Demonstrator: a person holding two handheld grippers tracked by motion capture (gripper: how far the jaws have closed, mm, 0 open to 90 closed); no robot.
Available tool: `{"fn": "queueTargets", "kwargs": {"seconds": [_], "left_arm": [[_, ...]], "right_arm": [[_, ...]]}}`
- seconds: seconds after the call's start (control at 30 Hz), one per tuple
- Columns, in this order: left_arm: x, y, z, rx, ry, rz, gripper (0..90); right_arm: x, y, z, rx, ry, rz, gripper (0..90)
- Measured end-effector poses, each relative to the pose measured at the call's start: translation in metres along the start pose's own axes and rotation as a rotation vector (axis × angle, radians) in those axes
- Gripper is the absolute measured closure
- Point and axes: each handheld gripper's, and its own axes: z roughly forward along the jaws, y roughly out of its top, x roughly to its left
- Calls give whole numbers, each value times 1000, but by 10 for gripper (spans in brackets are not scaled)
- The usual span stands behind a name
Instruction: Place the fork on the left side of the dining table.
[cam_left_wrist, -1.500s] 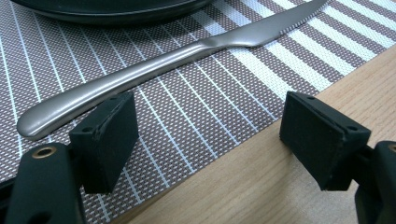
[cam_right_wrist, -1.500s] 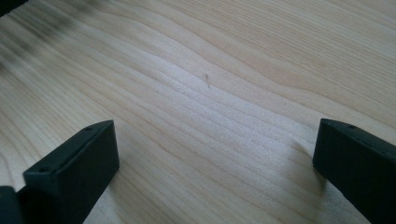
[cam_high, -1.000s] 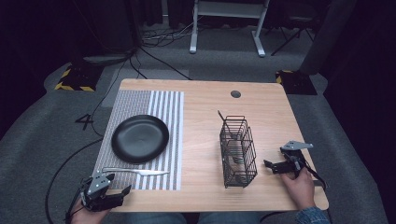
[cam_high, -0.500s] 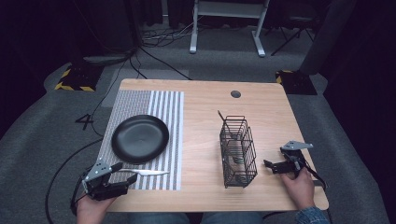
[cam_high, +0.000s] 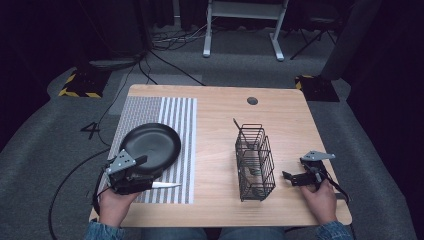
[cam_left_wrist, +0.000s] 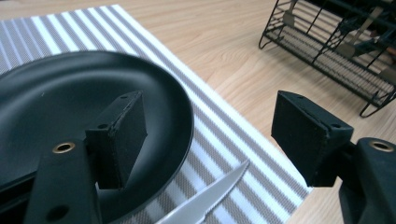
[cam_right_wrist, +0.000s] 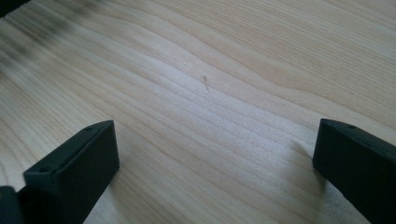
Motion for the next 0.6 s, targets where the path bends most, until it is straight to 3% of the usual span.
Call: {"fn": "queueTargets", "kwargs": {"seconds": [0.1,0.13,0.37,0.6], "left_arm": [[-3,12,8,5,-18,11,277],[-5,21,13,8,-25,33,278],[-14,51,35,-10,-61,88,280],[-20,72,55,-44,-116,71,284]], "right_arm": [[0,0,0,0,-2,1,5],[0,0,0,0,-2,1,4],[0,0,0,0,-2,1,5],[0,0,0,0,-2,1,5]]}}
